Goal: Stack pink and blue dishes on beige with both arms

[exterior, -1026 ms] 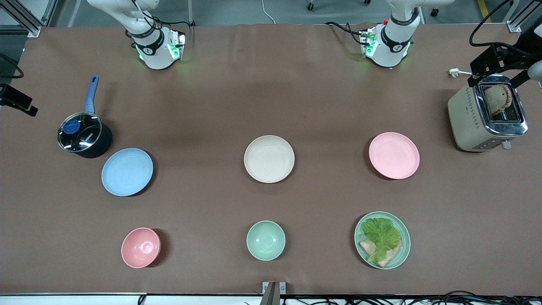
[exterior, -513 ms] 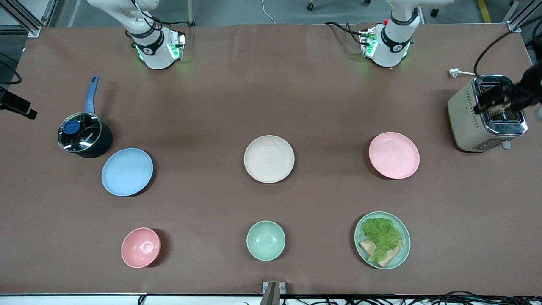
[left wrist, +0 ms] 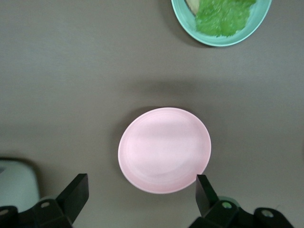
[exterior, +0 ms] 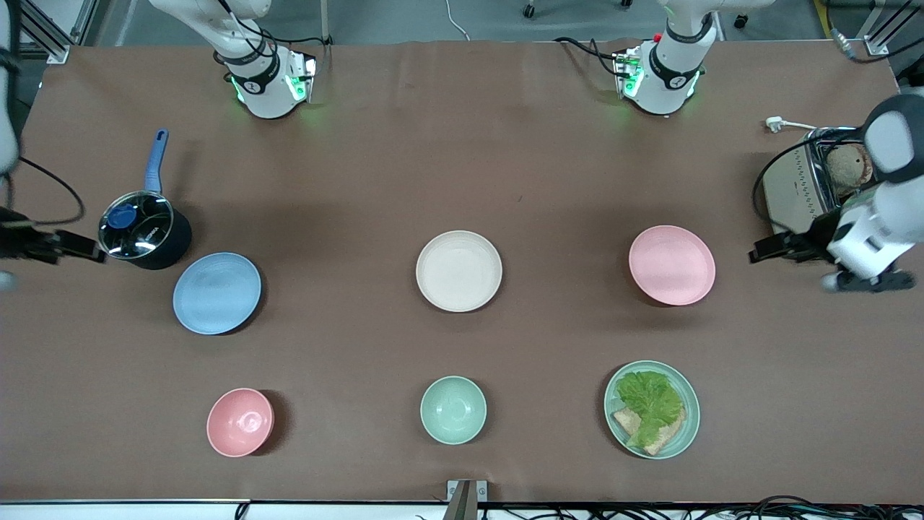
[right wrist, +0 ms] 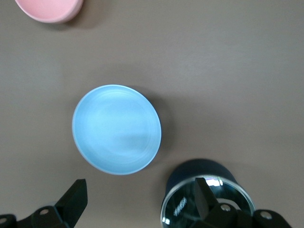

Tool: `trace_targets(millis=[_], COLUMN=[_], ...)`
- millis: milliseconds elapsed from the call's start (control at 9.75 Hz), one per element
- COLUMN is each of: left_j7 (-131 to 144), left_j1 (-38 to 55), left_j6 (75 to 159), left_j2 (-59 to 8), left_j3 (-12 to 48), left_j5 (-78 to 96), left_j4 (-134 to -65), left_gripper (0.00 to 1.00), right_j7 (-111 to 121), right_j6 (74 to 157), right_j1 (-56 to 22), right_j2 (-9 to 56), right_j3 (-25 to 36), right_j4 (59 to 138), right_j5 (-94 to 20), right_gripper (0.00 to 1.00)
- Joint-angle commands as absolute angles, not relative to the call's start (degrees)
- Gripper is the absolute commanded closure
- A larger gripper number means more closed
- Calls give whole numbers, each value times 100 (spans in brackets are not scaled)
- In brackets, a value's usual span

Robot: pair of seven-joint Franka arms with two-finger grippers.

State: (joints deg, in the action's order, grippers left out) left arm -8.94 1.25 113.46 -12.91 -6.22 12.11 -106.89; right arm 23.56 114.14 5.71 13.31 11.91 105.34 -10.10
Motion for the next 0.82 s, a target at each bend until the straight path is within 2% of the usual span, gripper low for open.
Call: trace_targets(millis=[0, 205, 308, 410, 513, 615, 718], left_j7=[-1413, -1869, -2159, -2458, -2600, -2645, -2646], left_j1=[44, 18, -9, -26, -70, -96, -97], left_j6=[11706, 12196, 12408, 12506, 12550, 12559, 12690], left_j2=[-2080, -2372, -2417, -2617, -2776, -2925, -3057], left_j3=[-624, -624, -624, -624, -624, -624, -624], left_j5=[1485, 1581, 1747, 1949, 2038, 2056, 2057], left_j4=[-10705, -11010, -11291, -11381, -11382, -11382, -11391], left_gripper=[1, 1, 2, 5, 12, 26, 38], right_j7=[3196, 4108, 4583, 5110, 5507, 5676, 5678], right_j6=[12283, 13161, 13314, 13350, 13525, 13657, 13632], right_j1=[668, 781, 782, 774, 843, 835, 826], right_j2=[1668, 2169, 2354, 2590, 2793, 2917, 2918], right_j3=[1160, 1151, 1151, 1160, 1160, 1160, 1160], right_j4=[11151, 11573, 11697, 11698, 11672, 11689, 11698], right_j5=[-1588, -2168, -2867, -3483, -3785, -4032, -4078], right_gripper=[0, 0, 0, 0, 2, 12, 29])
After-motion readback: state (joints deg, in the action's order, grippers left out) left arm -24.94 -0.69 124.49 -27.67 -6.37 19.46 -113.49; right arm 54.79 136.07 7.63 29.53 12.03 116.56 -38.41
